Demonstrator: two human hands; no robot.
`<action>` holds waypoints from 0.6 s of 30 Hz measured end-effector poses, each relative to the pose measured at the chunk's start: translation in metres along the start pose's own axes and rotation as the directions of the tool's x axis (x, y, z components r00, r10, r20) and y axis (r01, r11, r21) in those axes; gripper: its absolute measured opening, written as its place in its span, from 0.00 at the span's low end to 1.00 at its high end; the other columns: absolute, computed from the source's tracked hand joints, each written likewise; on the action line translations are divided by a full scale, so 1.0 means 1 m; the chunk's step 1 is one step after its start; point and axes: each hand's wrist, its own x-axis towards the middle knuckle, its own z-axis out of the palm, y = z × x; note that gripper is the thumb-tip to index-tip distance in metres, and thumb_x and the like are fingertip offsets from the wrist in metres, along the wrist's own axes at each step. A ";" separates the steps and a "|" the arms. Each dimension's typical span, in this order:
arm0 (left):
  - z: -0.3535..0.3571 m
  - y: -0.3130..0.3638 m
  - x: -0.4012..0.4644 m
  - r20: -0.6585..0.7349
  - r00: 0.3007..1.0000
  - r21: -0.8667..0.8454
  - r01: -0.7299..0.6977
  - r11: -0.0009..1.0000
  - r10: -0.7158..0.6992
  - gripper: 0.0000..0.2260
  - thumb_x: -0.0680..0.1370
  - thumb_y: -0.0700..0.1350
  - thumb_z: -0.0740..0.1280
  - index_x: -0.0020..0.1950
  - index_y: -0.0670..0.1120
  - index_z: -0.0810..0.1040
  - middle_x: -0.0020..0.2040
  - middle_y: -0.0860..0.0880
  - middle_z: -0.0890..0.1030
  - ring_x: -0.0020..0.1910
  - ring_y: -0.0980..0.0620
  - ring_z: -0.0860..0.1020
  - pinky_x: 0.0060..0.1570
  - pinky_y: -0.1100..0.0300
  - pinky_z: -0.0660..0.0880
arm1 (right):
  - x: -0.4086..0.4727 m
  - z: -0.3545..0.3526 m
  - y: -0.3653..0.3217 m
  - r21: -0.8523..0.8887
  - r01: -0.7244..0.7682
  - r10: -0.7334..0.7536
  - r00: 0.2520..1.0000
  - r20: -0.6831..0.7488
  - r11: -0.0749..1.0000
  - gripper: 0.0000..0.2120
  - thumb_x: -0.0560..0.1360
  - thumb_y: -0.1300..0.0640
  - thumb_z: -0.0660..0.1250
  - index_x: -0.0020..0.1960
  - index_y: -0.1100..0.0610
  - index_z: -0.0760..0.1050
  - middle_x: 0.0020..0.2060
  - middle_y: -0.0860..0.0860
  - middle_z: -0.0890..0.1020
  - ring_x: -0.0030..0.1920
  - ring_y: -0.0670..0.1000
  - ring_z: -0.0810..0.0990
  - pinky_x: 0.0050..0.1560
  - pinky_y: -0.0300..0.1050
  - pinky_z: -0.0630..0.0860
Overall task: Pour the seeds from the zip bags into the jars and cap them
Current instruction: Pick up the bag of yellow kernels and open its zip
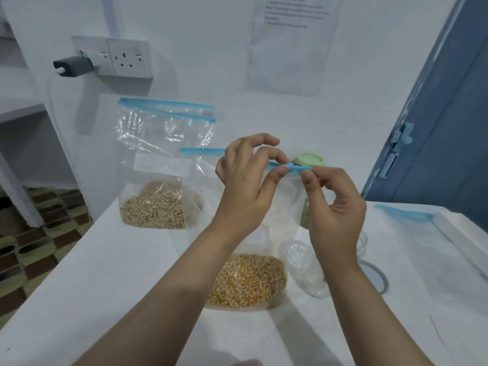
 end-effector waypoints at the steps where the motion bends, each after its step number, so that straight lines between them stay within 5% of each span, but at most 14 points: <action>1: -0.002 -0.005 0.000 -0.002 1.000 0.028 -0.014 1.000 0.014 0.07 0.81 0.53 0.60 0.53 0.55 0.77 0.64 0.57 0.74 0.68 0.54 0.65 0.63 0.52 0.58 | -0.001 0.000 0.001 0.012 -0.025 0.025 1.000 -0.009 1.000 0.03 0.79 0.57 0.68 0.47 0.51 0.80 0.41 0.48 0.80 0.44 0.47 0.77 0.49 0.38 0.72; 4: -0.013 -0.030 0.002 -0.009 0.999 0.136 -0.042 0.990 0.043 0.06 0.81 0.51 0.59 0.53 0.55 0.75 0.64 0.54 0.74 0.67 0.54 0.64 0.63 0.54 0.55 | 0.001 -0.001 0.006 0.108 -0.159 0.166 0.985 -0.055 0.981 0.04 0.79 0.56 0.68 0.47 0.49 0.80 0.41 0.49 0.81 0.43 0.46 0.76 0.47 0.41 0.73; 8: -0.035 -0.074 0.001 -0.097 0.993 0.211 0.089 0.973 -0.070 0.04 0.81 0.50 0.58 0.55 0.59 0.69 0.63 0.54 0.75 0.67 0.49 0.66 0.63 0.51 0.56 | 0.004 -0.011 0.018 0.265 -0.319 0.369 0.914 -0.166 0.910 0.04 0.79 0.56 0.68 0.46 0.50 0.80 0.39 0.44 0.80 0.40 0.42 0.74 0.45 0.35 0.73; 18: -0.057 -0.106 -0.006 -0.142 0.973 0.213 0.209 0.954 -0.181 0.07 0.82 0.44 0.56 0.56 0.52 0.70 0.58 0.57 0.74 0.63 0.57 0.68 0.65 0.53 0.54 | 0.000 -0.024 0.029 0.306 -0.419 0.494 0.836 -0.237 0.855 0.05 0.80 0.54 0.68 0.45 0.48 0.80 0.35 0.40 0.80 0.39 0.42 0.74 0.45 0.35 0.74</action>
